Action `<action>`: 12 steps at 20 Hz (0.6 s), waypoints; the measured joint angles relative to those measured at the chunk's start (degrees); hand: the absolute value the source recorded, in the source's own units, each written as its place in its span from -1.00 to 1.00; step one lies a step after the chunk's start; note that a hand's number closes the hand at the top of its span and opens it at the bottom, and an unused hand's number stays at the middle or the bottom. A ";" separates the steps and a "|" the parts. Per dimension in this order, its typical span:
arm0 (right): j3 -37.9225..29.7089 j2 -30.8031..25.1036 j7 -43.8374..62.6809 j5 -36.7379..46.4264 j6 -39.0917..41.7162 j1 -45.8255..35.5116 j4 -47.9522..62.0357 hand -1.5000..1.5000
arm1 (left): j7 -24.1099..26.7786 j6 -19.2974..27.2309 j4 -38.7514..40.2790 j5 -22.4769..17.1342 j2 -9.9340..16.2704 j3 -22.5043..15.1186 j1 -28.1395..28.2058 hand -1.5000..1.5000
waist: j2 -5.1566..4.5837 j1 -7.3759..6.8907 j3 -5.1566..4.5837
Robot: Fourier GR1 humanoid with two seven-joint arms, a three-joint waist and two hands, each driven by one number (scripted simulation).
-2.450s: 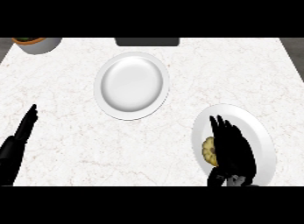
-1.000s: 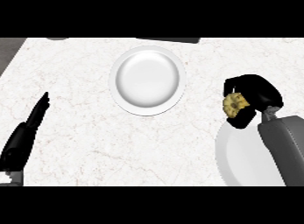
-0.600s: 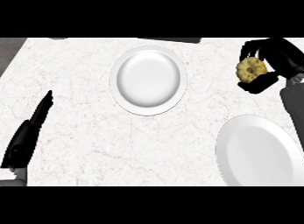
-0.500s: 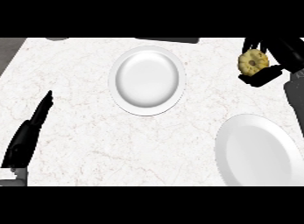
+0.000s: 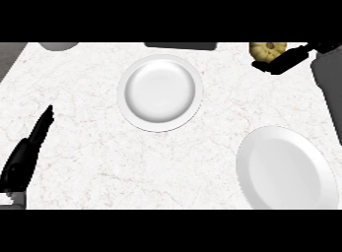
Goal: Pick the squash from the plate and place it in the plate
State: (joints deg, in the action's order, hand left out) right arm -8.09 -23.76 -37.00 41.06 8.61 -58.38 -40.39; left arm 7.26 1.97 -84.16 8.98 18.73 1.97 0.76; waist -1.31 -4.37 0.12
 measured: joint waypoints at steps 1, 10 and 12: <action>-0.16 0.28 -1.40 -0.24 0.19 -1.51 1.82 1.00 | -0.13 -0.19 -0.30 -0.18 0.16 0.23 0.27 0.00 | 0.06 0.11 -0.02; 1.39 10.71 -0.32 -0.53 0.83 -11.29 9.56 1.00 | -0.23 0.36 -1.12 0.57 -0.63 0.85 2.17 0.00 | 0.83 2.17 -0.12; 1.52 13.41 1.34 -0.23 -0.41 -12.89 11.78 1.00 | -0.33 0.05 -0.60 0.41 -0.37 1.38 1.69 0.00 | 0.78 2.16 -0.14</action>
State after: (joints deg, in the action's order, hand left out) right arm -6.58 -10.35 -35.66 40.84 8.21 -71.28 -28.61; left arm 6.92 2.02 -84.76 9.39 18.37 3.35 2.44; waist -0.53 -2.22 -0.02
